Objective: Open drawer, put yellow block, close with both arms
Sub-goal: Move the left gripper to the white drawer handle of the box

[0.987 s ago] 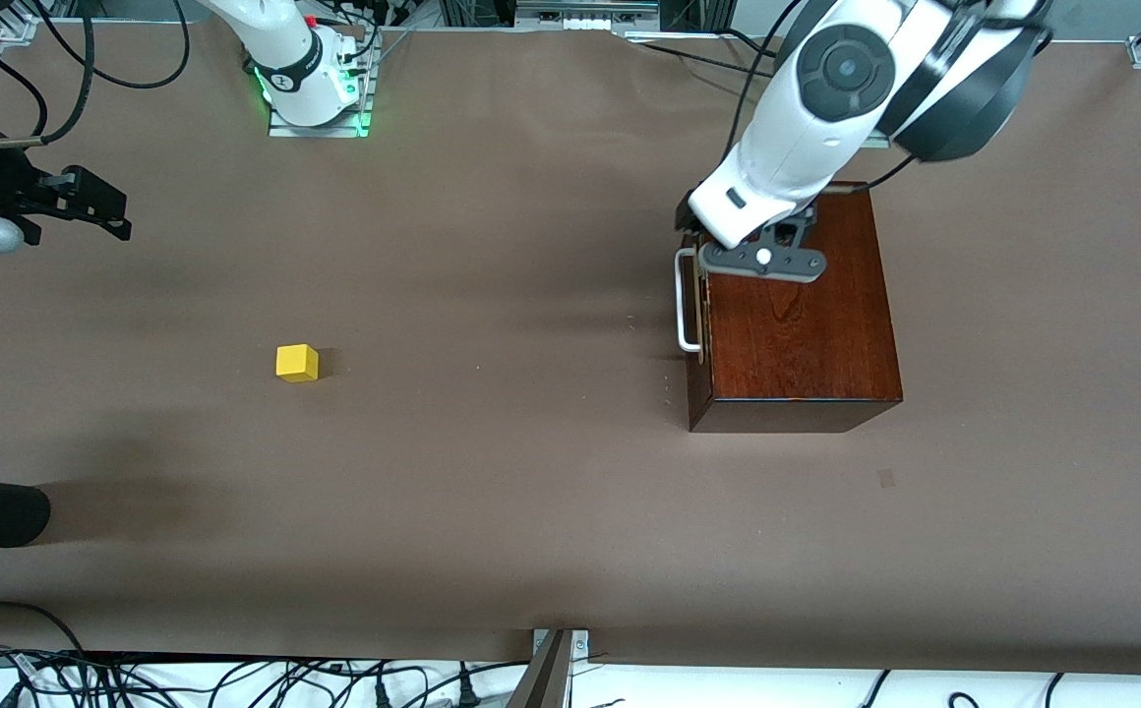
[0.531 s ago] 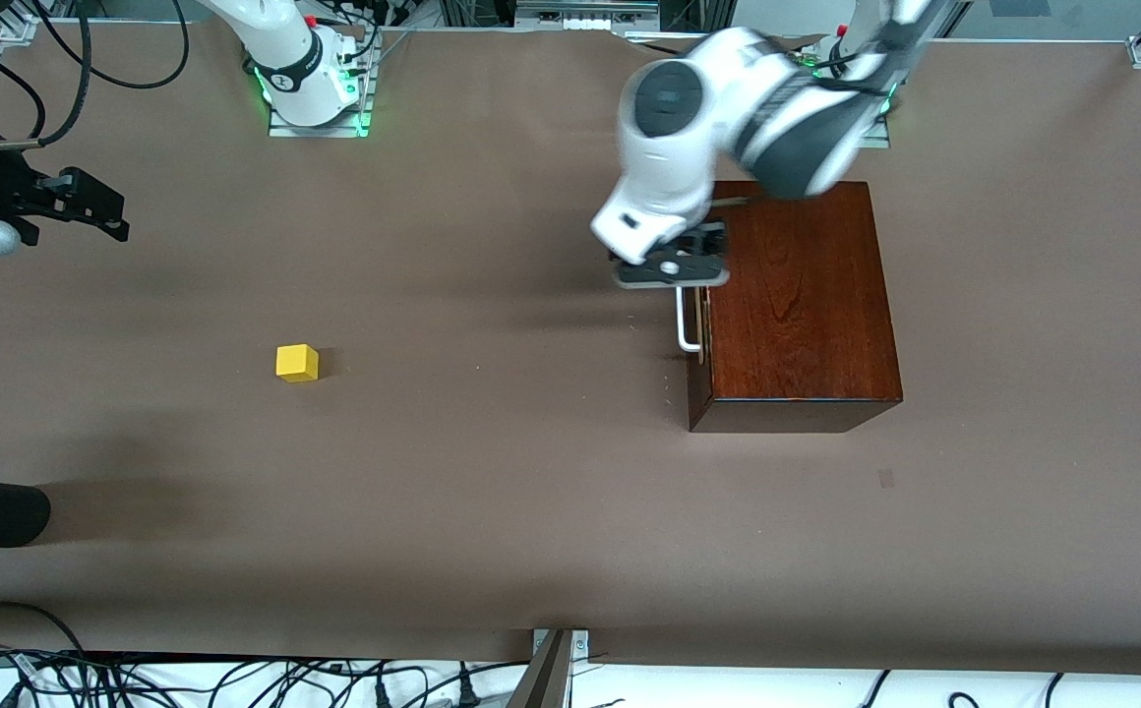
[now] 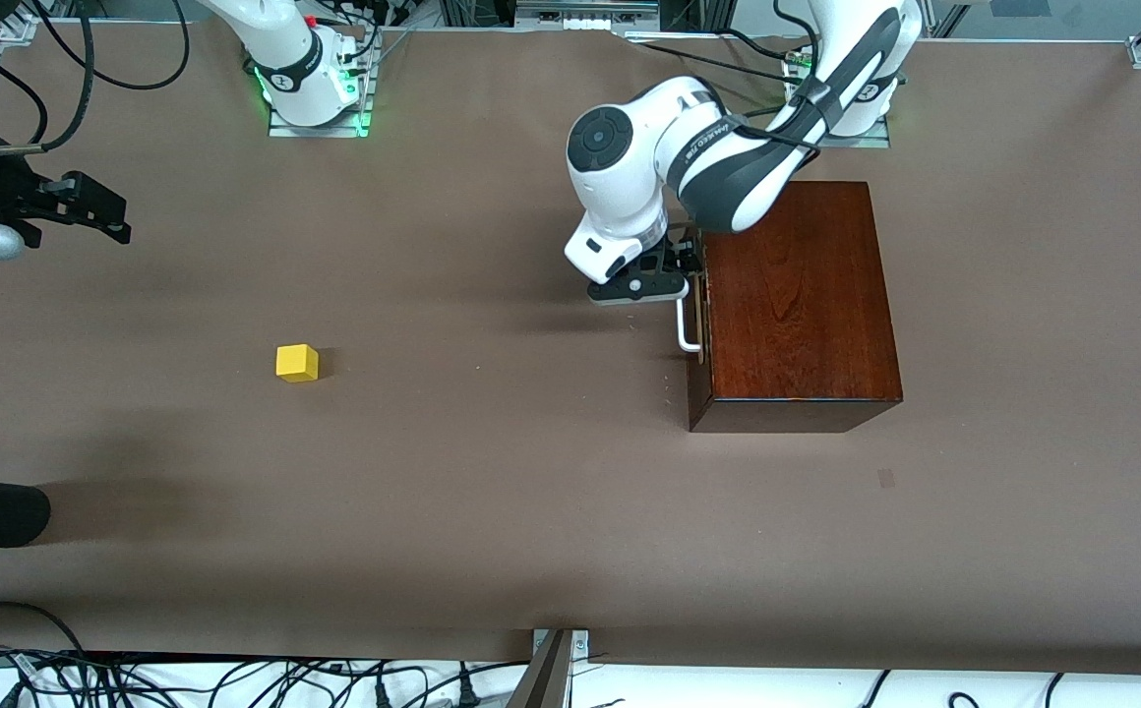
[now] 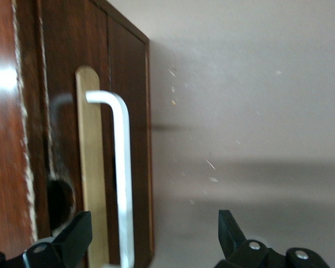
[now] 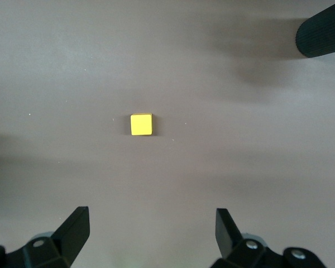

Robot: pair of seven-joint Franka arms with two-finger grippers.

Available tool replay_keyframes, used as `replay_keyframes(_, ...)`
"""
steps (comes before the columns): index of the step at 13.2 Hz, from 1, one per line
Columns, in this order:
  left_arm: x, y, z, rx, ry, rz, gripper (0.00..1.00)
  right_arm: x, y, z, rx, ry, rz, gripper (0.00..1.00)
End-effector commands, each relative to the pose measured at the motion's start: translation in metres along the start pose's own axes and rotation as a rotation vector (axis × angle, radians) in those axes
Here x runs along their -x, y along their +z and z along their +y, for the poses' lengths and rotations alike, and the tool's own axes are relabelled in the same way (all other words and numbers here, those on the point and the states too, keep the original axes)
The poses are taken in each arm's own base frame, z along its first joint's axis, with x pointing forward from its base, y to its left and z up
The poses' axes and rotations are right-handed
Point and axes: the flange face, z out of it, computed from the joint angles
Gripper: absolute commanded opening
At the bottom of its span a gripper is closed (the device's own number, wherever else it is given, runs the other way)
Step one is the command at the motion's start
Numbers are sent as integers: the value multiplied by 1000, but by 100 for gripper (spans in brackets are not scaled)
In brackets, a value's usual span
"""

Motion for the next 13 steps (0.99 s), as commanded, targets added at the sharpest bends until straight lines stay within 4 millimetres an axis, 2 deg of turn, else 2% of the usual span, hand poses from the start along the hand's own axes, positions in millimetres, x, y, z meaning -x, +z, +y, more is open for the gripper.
replay_keyframes(1,-6,2,2,-43,17,72,100,-2,-4,1,0,16,1,100)
replay_keyframes(2,-6,3,3,-45,8,75,100,-3,-4,1,0,15,7,100)
replay_keyframes(4,-7,18,7,-51,-20,60,100,-12,10,-2,5,-1,-17,100)
replay_keyframes(6,-7,24,9,-54,-29,51,100,-12,9,-6,7,5,-15,100)
replay_keyframes(9,-7,34,12,-57,-36,39,100,-19,24,4,6,9,-42,100)
replay_keyframes(10,-7,38,14,-57,-38,34,100,-23,32,-1,20,-2,-58,100)
replay_keyframes(13,-9,42,17,-41,-42,43,100,-25,35,2,22,4,-56,100)
